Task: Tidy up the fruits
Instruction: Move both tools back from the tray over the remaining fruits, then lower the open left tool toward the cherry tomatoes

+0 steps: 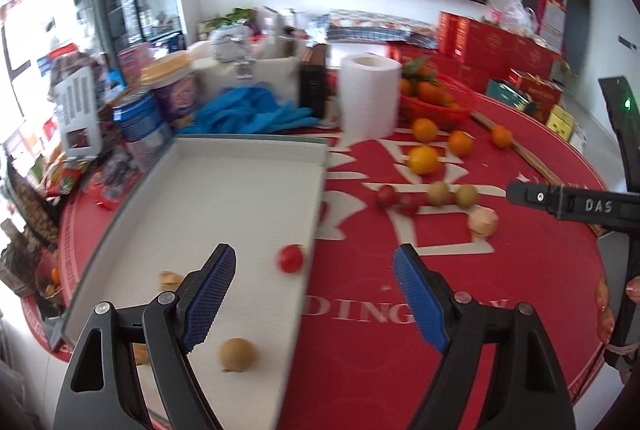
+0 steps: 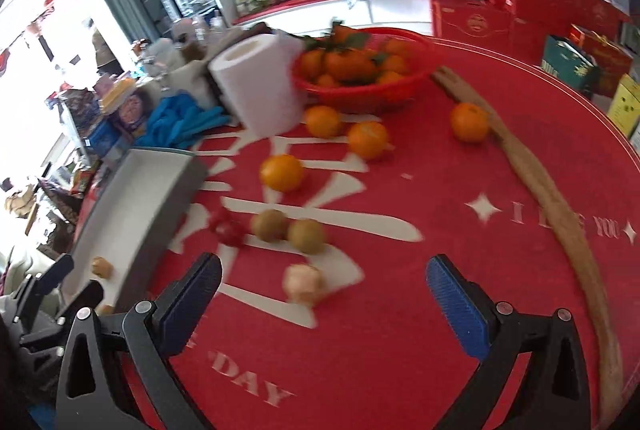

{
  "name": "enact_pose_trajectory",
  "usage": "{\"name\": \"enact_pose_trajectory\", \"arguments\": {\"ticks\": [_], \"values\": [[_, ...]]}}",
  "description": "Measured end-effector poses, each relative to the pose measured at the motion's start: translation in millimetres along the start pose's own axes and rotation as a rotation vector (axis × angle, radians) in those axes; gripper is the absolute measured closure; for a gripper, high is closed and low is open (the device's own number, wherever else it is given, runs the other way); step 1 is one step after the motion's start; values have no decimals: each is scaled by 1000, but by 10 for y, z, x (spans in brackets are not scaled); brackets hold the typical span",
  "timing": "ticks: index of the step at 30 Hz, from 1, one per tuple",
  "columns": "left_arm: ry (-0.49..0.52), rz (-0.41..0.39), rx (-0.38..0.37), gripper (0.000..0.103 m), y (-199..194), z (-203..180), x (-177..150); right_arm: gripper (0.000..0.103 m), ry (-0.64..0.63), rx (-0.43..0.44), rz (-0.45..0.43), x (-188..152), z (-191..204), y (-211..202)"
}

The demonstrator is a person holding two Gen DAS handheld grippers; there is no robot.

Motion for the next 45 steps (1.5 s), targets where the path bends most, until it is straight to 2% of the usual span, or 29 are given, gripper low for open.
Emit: {"name": "enact_pose_trajectory", "arguments": {"ticks": [9, 16, 30, 40, 45], "values": [[69, 58, -40, 19, 189, -470, -61, 0, 20, -129, 35, -356, -638, -2], [83, 104, -37, 19, 345, -629, -97, 0, -96, -241, 42, -417, -685, 125], [62, 177, -32, 19, 675, -800, -154, 0, -95, -243, 12, -368, -679, 157], [2, 203, -46, 19, 820, -644, -169, 0, -95, -243, 12, -373, -676, 160], [-13, 191, -15, 19, 879, -457, -148, 0, -95, -243, 12, -375, -677, 161]]}}
Point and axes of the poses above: each gripper's, at about its wrist camera, not at the fingertips, and y roughly the way its jaws point, z to its left, x to its top, the point moved 10 cm from there along y, roughly the way its jaws point, and after that the axes turned 4 degrees about -y, right-handed, at the moved point
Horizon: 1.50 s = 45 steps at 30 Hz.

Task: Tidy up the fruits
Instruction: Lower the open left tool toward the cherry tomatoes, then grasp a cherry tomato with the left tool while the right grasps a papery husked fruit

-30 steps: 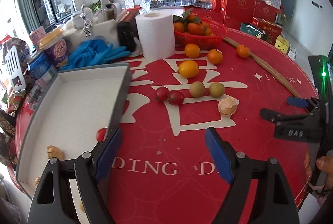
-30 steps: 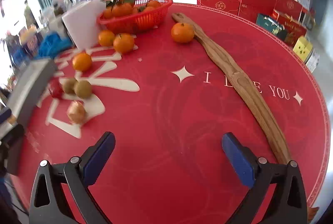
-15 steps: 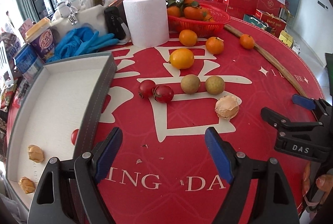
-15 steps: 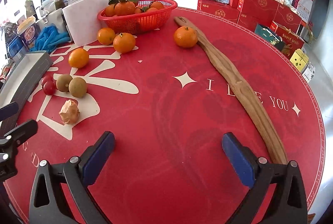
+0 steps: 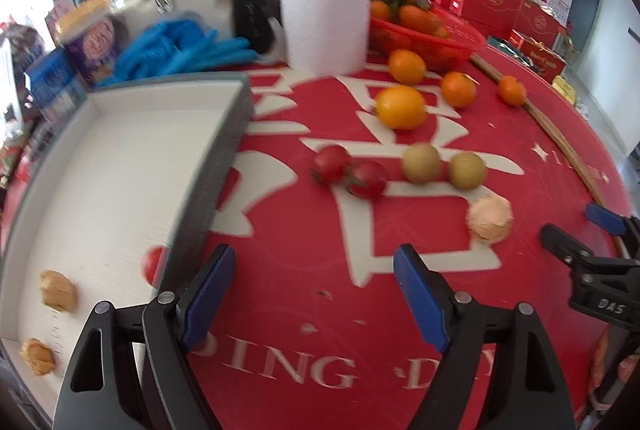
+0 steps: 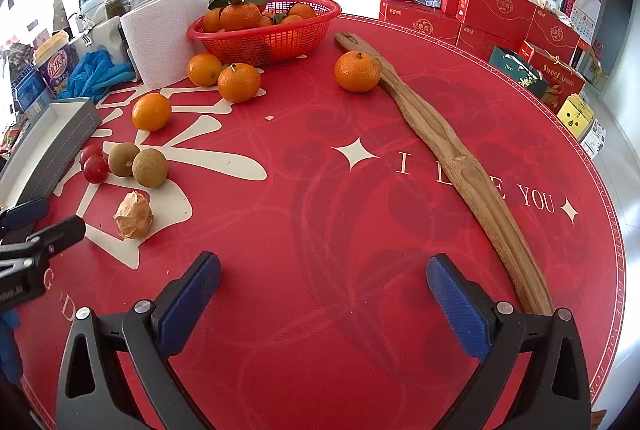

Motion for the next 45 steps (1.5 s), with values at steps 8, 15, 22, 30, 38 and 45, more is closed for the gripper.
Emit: {"name": "enact_pose_trajectory", "arguments": {"ticks": [8, 15, 22, 30, 38, 45], "values": [[22, -23, 8, 19, 31, 101, 51, 0, 0, 0, 0, -2, 1, 1], [52, -46, -5, 19, -68, 28, 85, 0, 0, 0, 0, -3, 2, 1], [78, -27, 6, 20, 92, -138, 148, 0, 0, 1, 0, -4, 1, -1], [23, 11, -28, 45, 138, -238, 154, 0, -1, 1, 0, -7, -1, -3], [12, 1, -31, 53, 203, -445, 232, 0, -1, 1, 0, -7, 1, -2], [-29, -12, -34, 78, 246, -372, 337, 0, -1, 1, -1, -8, 0, -3]]}}
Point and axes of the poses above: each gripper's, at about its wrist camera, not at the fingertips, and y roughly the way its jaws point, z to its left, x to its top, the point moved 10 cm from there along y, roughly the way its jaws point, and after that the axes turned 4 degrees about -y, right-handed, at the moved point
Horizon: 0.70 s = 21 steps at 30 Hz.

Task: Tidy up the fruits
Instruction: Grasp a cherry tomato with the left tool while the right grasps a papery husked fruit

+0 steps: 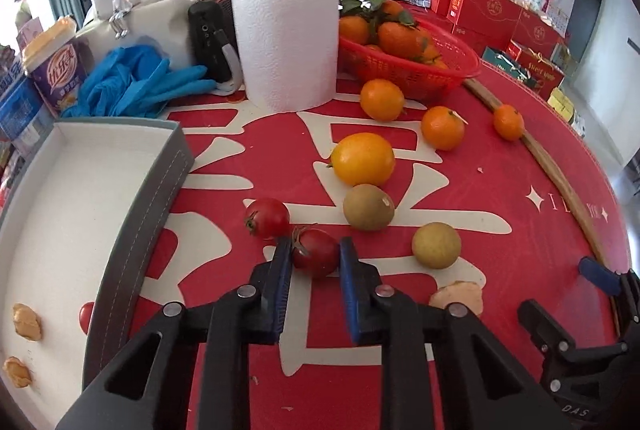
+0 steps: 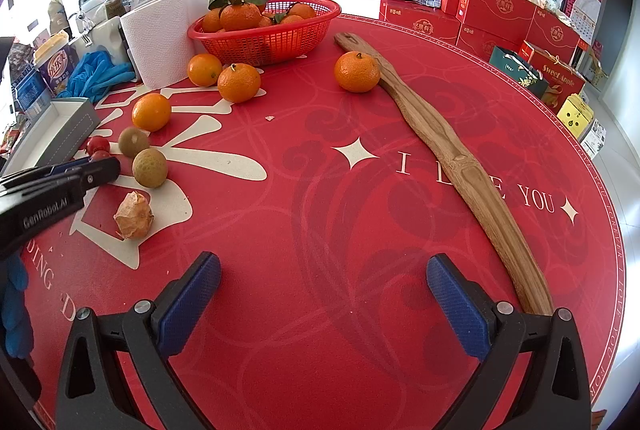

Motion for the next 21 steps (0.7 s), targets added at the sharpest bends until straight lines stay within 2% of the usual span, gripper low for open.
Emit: {"name": "enact_pose_trajectory", "arguments": {"ticks": [7, 11, 14, 17, 21], "values": [[3, -16, 31, 78, -170, 194, -209, 0, -1, 1, 0, -4, 0, -1], [15, -24, 12, 78, -265, 252, -328, 0, -10, 10, 2, 21, 43, 5], [46, -42, 24, 76, -293, 281, -360, 0, -34, 79, -7, 41, 217, -23], [42, -44, 19, 75, -278, 293, -337, 0, -48, 207, -16, 119, 528, -44], [49, -56, 31, 74, -260, 317, -309, 0, -122, 214, -33, 261, 863, 25]]}}
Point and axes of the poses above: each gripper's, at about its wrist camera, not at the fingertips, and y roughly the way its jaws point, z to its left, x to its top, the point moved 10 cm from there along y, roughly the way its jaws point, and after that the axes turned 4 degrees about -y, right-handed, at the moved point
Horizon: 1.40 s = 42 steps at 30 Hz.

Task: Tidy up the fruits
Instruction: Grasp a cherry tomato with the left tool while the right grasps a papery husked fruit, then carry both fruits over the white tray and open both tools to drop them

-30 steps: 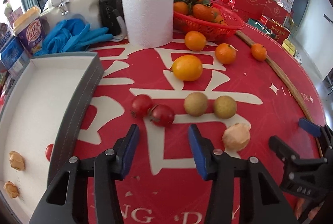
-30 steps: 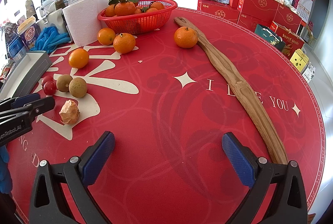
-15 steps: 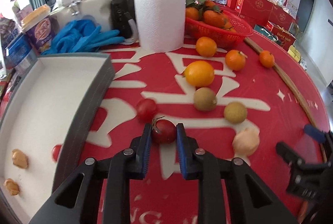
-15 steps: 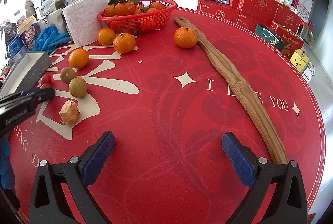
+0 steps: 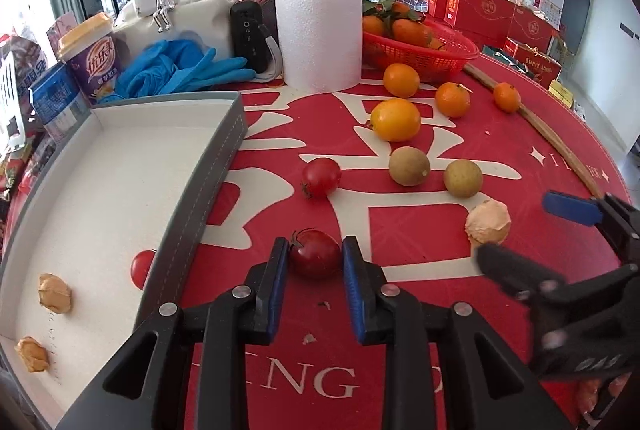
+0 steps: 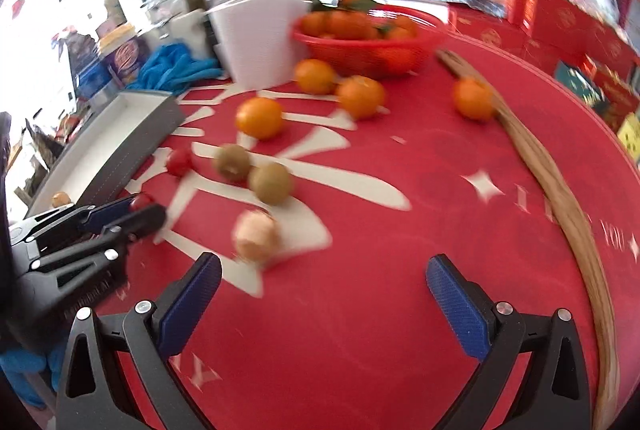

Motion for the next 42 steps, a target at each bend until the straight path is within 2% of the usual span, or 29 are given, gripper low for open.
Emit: {"name": "enact_pose_trajectory", "arguments": {"ticks": [2, 3, 4, 5, 6, 7, 12, 16, 20, 26, 32, 42], "values": [[-15, 3, -2, 75, -8, 39, -4, 7, -40, -24, 4, 36, 97, 66], [-20, 3, -4, 78, -12, 60, -4, 19, -67, -59, 2, 53, 123, 81], [-22, 3, -4, 78, -16, 71, -10, 35, -84, -71, -4, 67, 149, 71], [-25, 1, -3, 78, -29, 85, -22, 46, -90, -59, -13, 81, 182, 47], [-28, -1, -6, 78, -45, 92, -34, 71, -89, -56, -13, 76, 192, 34], [-33, -6, -14, 78, -76, 99, -43, 80, -78, -51, -11, 59, 172, 16], [-34, -61, -39, 78, -321, 97, 4, 80, 35, 88, -20, 5, 72, -70], [-28, -117, -37, 78, -525, 122, 106, 80, 103, 165, -19, -17, 6, -172], [-38, -146, -38, 78, -660, 202, 152, 80, 152, 198, -8, -8, -23, -209], [-65, -177, -8, 78, -789, 468, 192, 80, 150, 213, 2, 70, 105, -240], [-129, -185, 42, 78, -829, 910, 145, 80, 102, 235, 11, 217, 438, -218], [-243, -176, 110, 78, -852, 1619, -45, 80, -20, 302, 31, 483, 1256, -171]]}}
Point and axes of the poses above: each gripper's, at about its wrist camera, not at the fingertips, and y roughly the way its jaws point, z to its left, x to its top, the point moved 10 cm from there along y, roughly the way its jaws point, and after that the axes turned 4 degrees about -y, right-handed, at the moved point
